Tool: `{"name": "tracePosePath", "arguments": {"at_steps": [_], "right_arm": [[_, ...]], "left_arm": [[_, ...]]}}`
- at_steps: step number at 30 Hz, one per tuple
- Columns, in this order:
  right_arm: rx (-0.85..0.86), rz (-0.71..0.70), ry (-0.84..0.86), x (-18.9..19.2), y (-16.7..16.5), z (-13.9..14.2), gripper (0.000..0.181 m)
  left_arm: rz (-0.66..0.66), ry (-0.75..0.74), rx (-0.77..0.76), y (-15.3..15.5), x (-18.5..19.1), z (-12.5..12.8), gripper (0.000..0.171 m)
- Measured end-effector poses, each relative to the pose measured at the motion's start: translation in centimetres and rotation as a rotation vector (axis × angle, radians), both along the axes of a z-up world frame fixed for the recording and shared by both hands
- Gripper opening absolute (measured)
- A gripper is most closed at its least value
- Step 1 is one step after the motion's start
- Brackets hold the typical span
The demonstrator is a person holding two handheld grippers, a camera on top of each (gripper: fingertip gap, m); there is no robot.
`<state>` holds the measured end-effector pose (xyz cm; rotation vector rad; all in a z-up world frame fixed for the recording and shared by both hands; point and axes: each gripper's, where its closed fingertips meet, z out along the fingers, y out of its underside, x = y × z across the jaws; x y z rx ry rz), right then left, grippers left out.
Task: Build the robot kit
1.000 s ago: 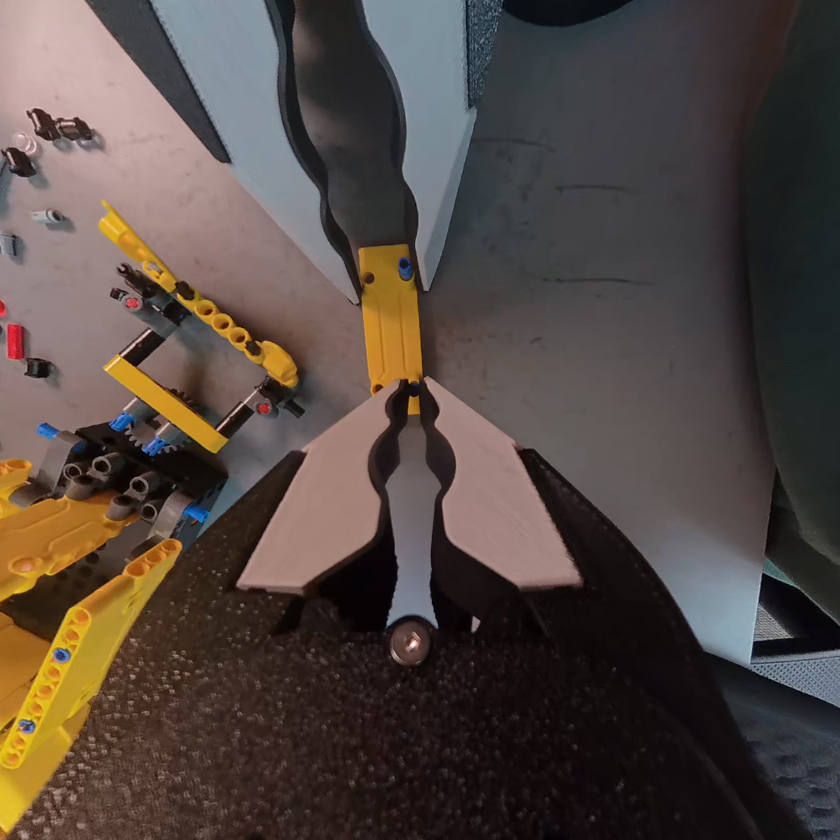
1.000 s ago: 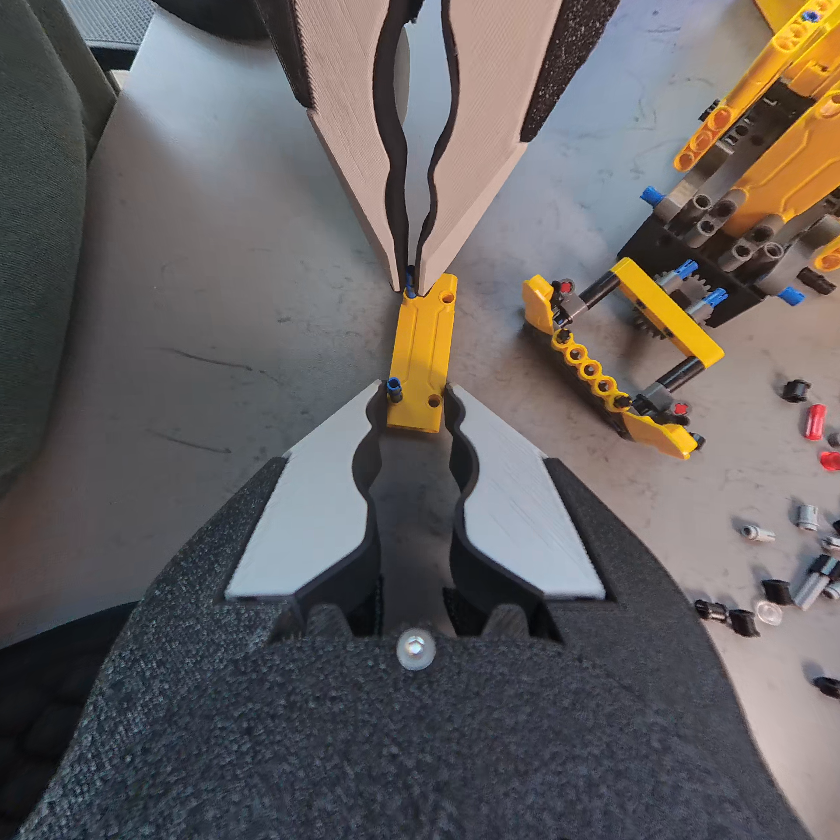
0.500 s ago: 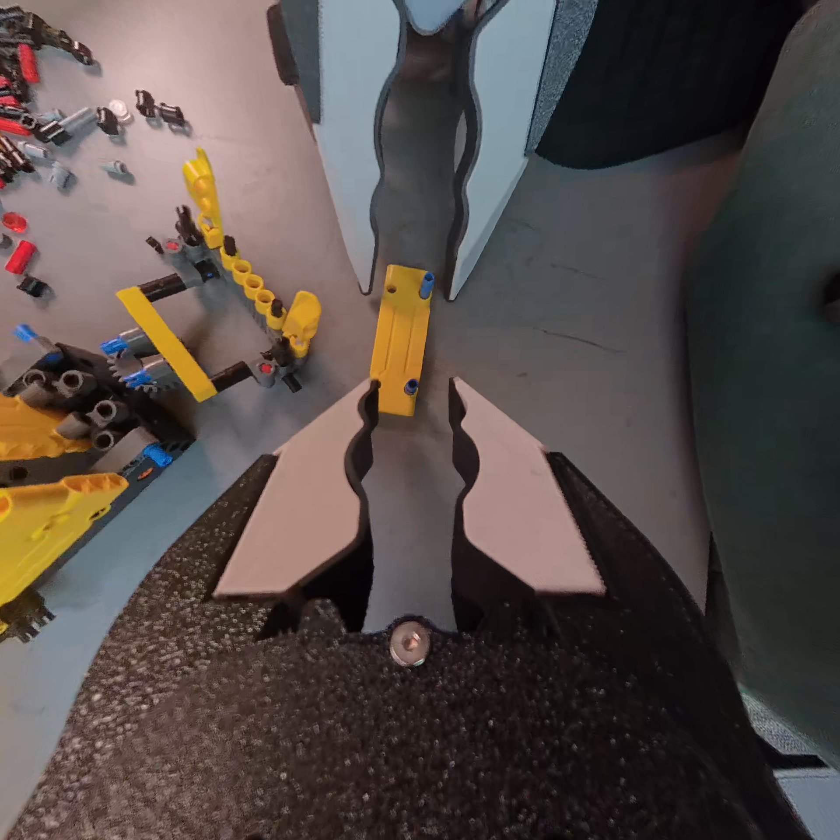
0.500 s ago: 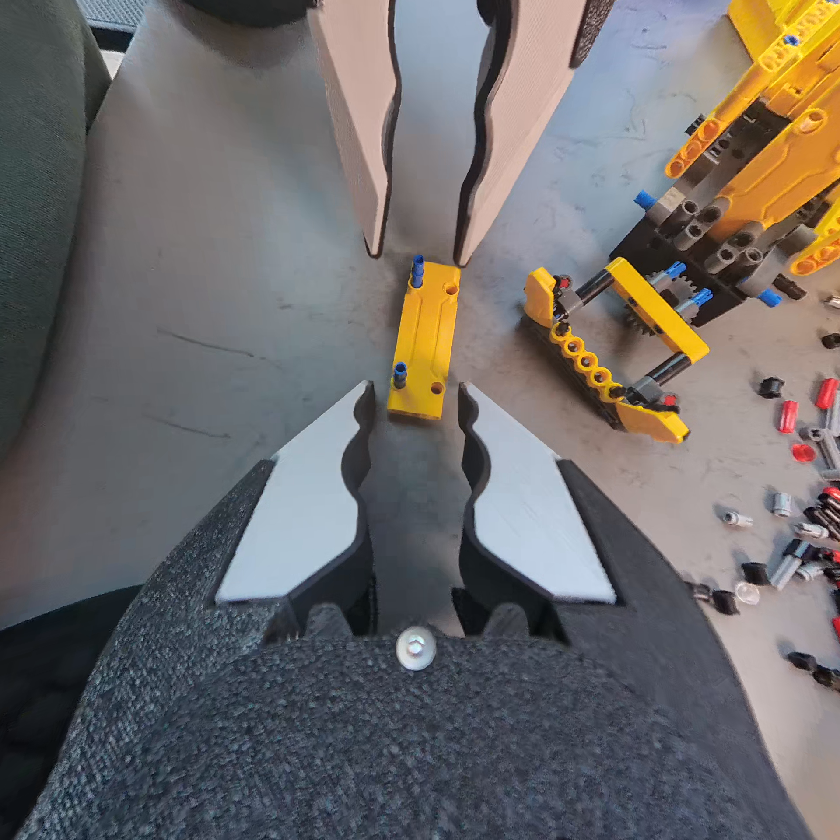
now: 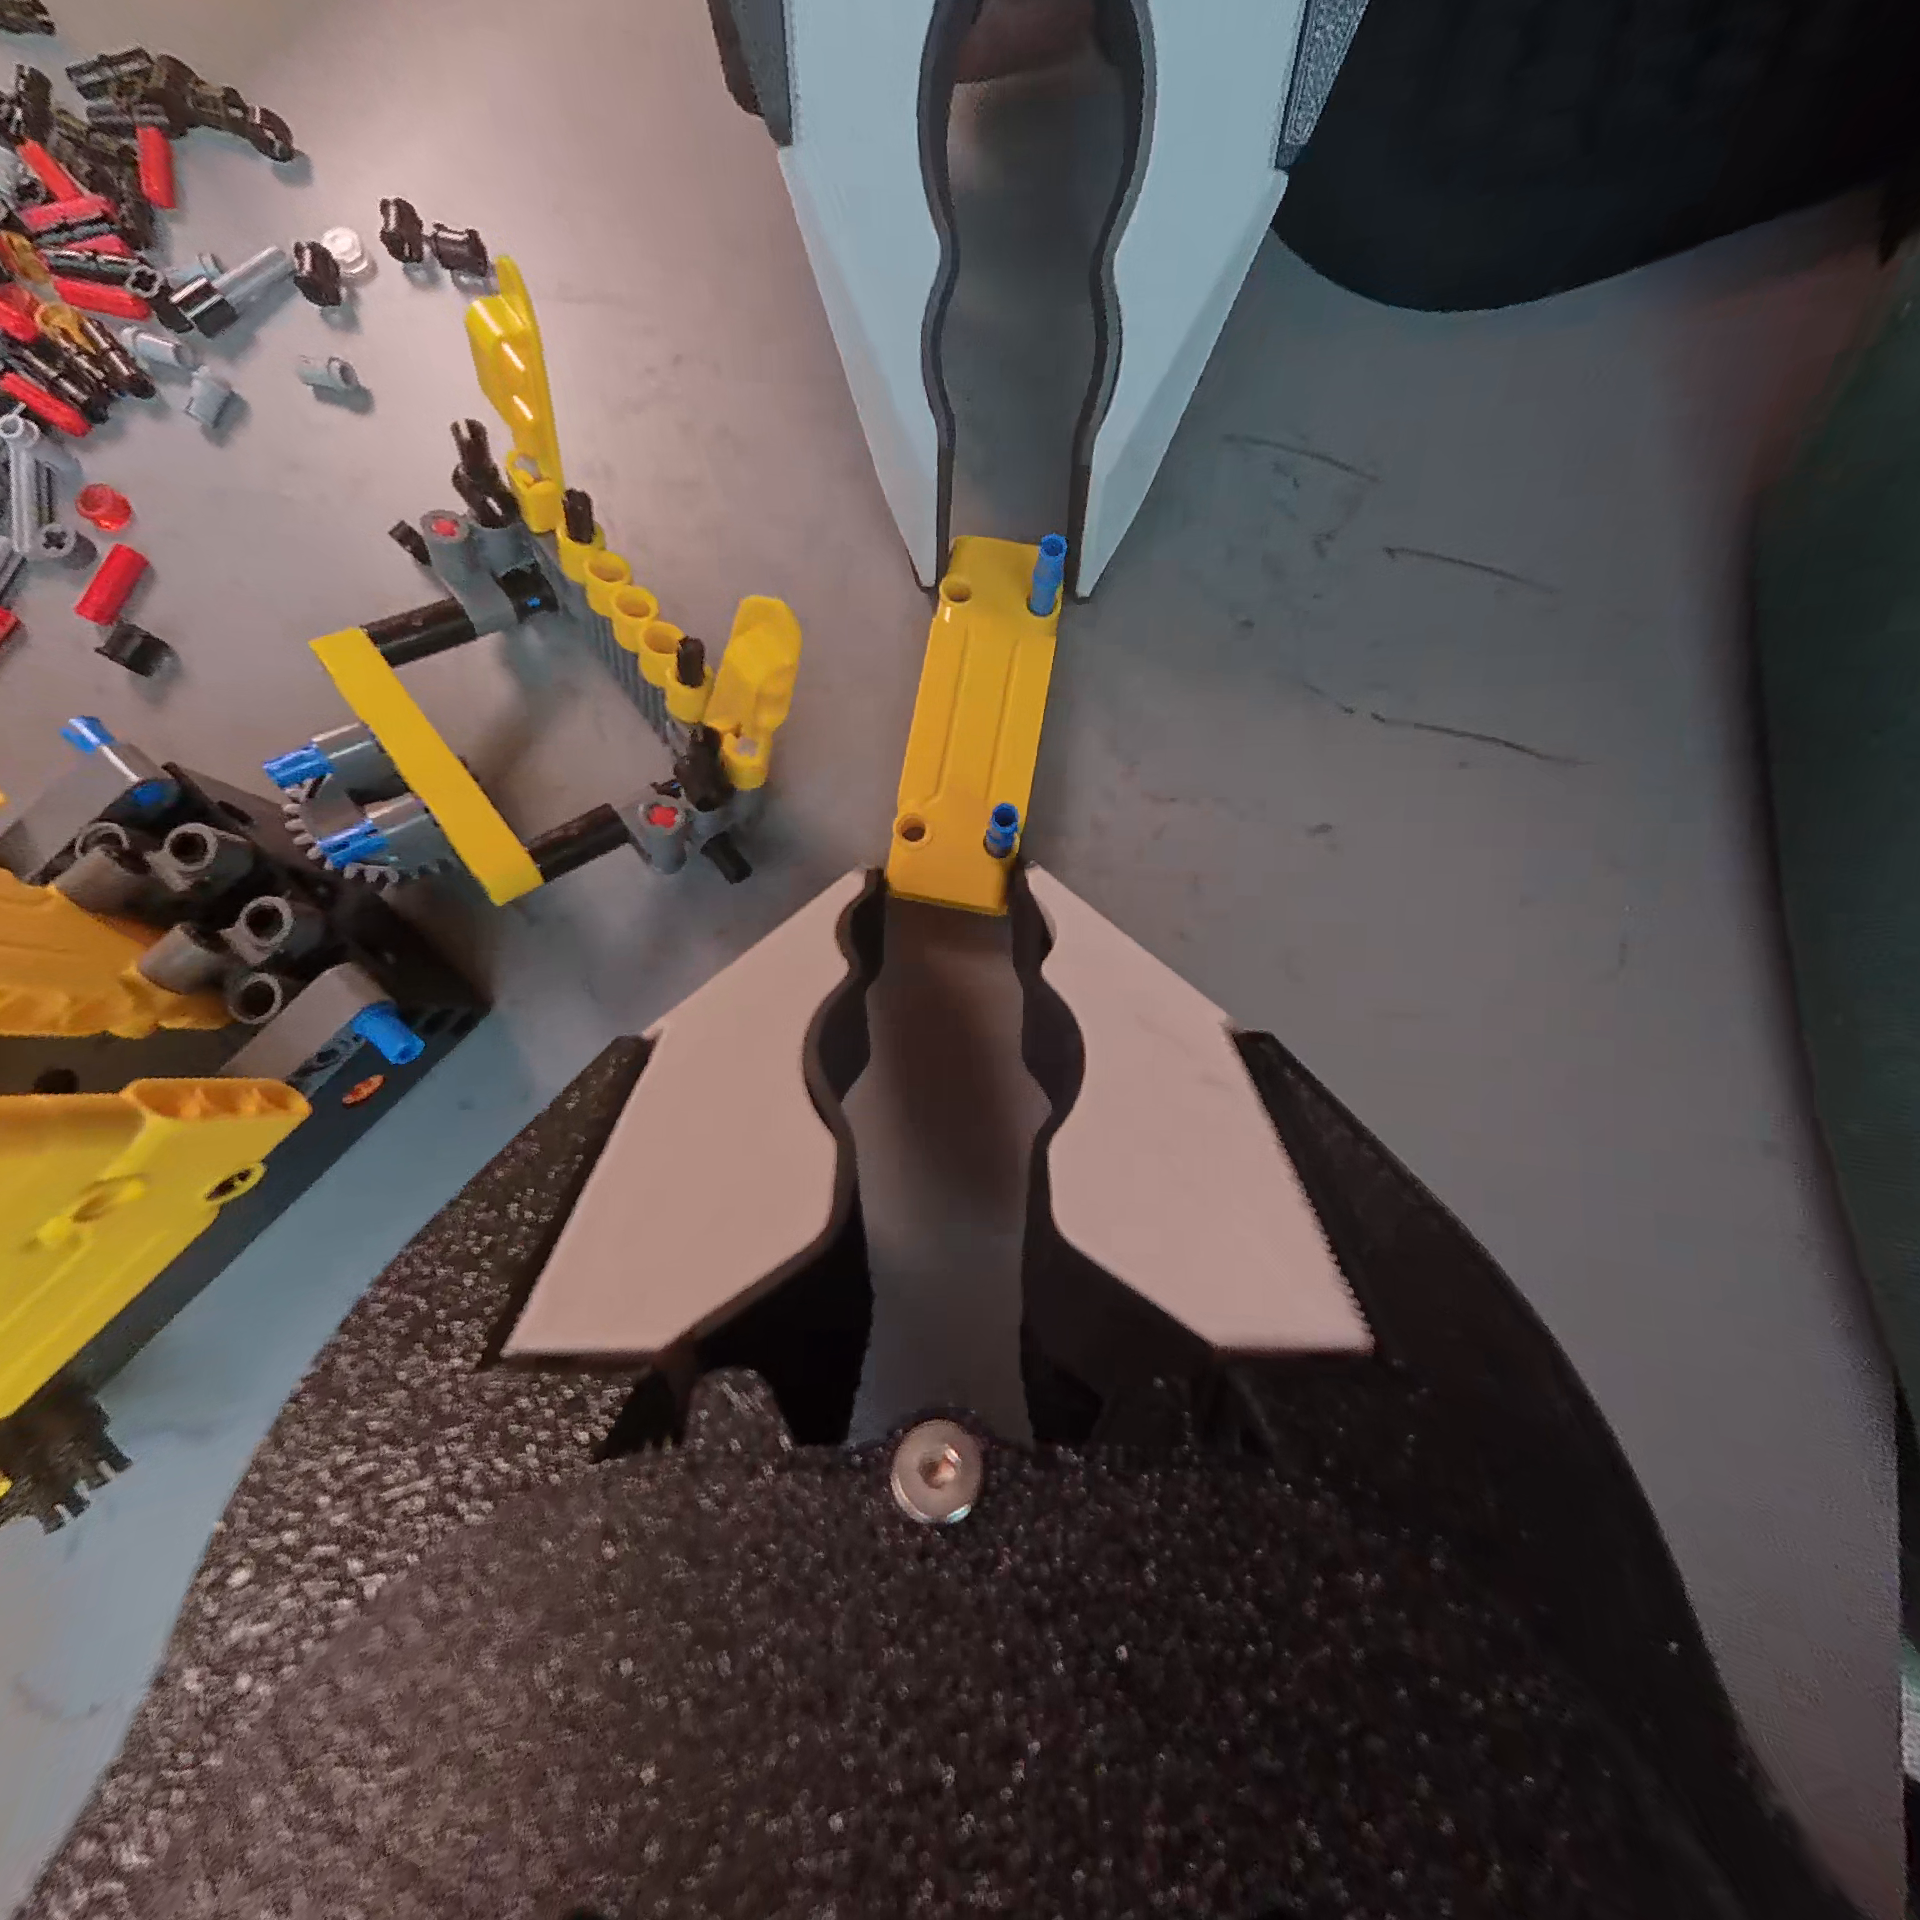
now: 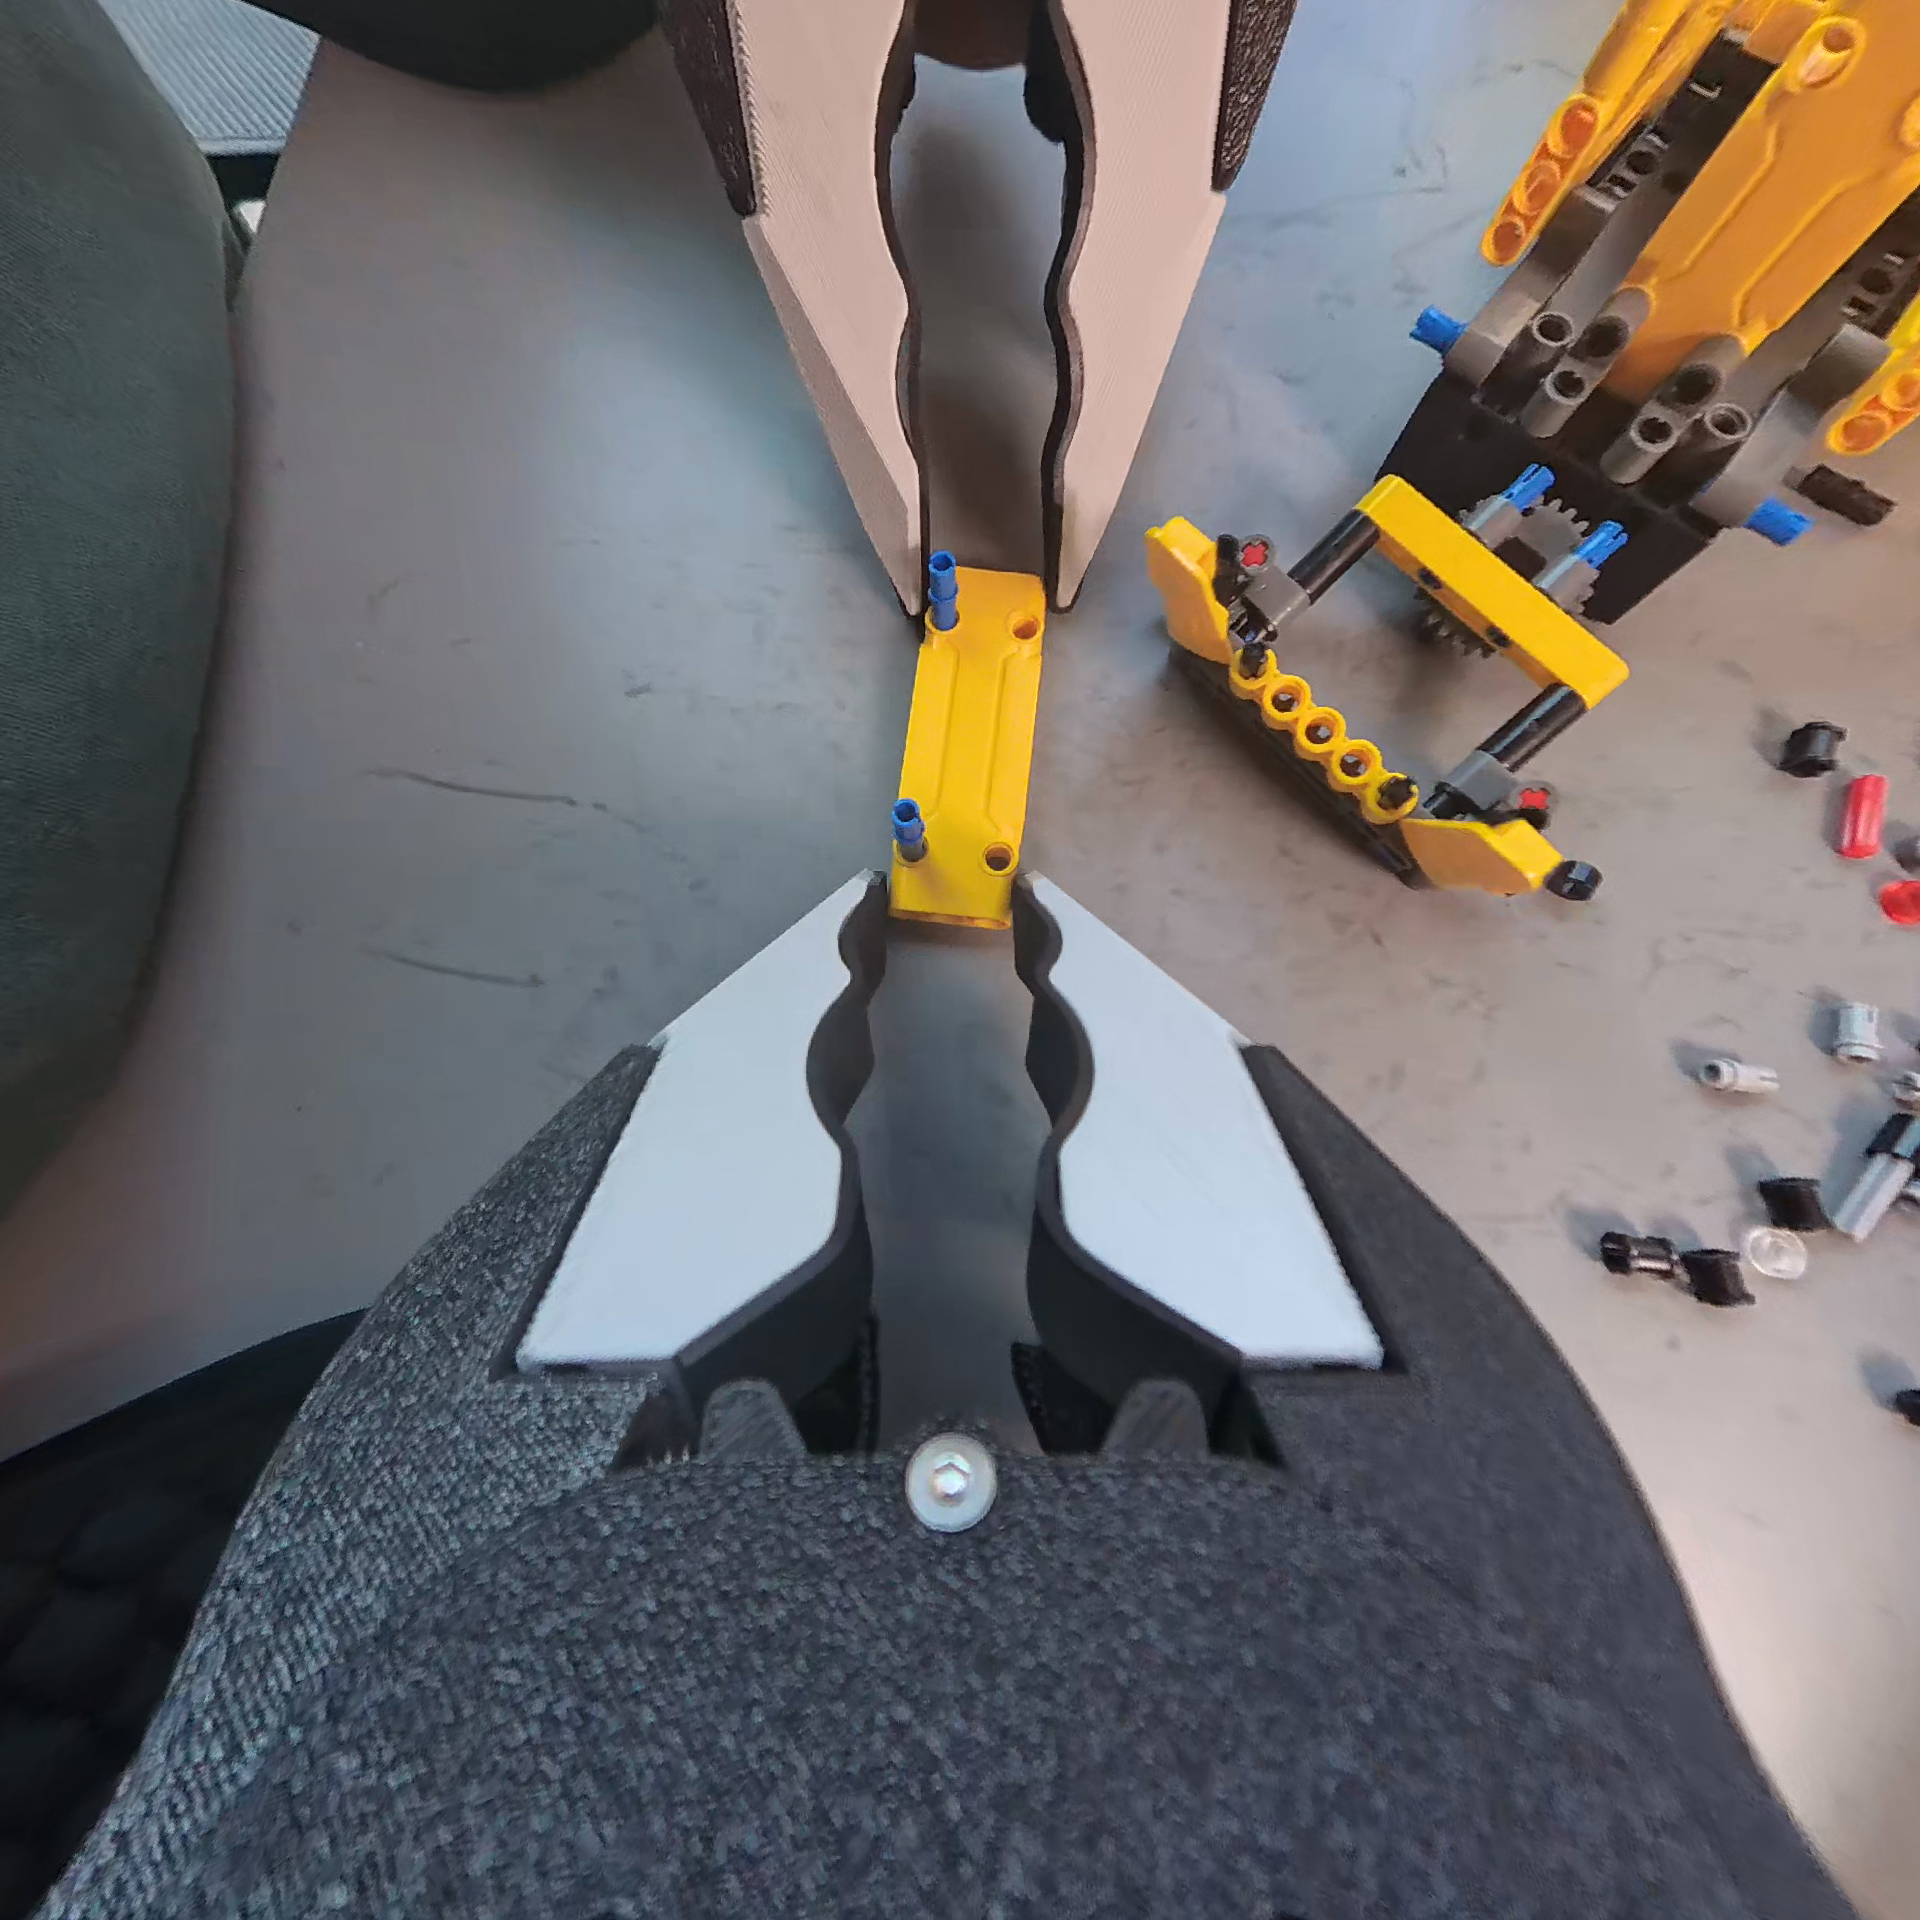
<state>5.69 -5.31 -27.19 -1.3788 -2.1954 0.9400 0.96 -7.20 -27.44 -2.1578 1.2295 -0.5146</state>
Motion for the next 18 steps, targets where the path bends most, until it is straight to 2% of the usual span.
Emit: {"name": "tracePosePath", "arguments": {"at_steps": [3, 8, 13, 18], "right_arm": [[-0.013, -0.002, 0.012, 0.3, 0.0, 0.1, 0.023], [-0.046, -0.012, 0.080, 0.2, 0.0, 0.9, 0.023], [0.118, 0.027, 0.199, -0.3, 0.0, 1.8, 0.028], [0.301, 0.052, 0.288, -0.7, 0.2, 2.4, 0.028]], "left_arm": [[0.037, -0.099, -0.076, 0.0, 0.3, 0.3, 0.023], [0.125, -0.326, -0.327, -0.5, 0.6, 1.5, 0.023], [0.187, -0.451, -0.494, -0.8, 0.8, 1.8, 0.023], [0.223, -0.509, -0.565, -0.7, 0.7, 2.0, 0.023]]}}
